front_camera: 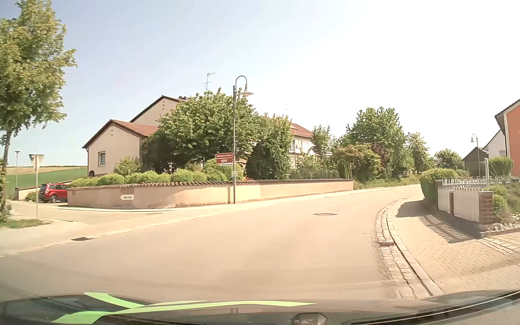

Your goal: Follow the waypoints while adhering to traffic rules and regulations

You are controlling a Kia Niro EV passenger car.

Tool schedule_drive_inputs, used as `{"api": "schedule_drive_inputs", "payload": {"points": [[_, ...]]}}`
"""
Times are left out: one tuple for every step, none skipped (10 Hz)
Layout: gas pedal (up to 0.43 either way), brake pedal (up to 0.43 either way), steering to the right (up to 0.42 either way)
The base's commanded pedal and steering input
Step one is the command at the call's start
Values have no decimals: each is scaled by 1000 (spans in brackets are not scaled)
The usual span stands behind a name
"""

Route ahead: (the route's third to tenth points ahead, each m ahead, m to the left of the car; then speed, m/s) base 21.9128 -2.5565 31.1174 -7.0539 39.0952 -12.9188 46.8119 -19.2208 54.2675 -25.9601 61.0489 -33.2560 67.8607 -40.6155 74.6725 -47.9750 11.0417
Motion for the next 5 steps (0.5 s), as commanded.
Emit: {"api": "schedule_drive_inputs", "payload": {"points": [[79,0,90],[79,0,89],[87,0,88],[98,0,87],[98,0,88]]}}
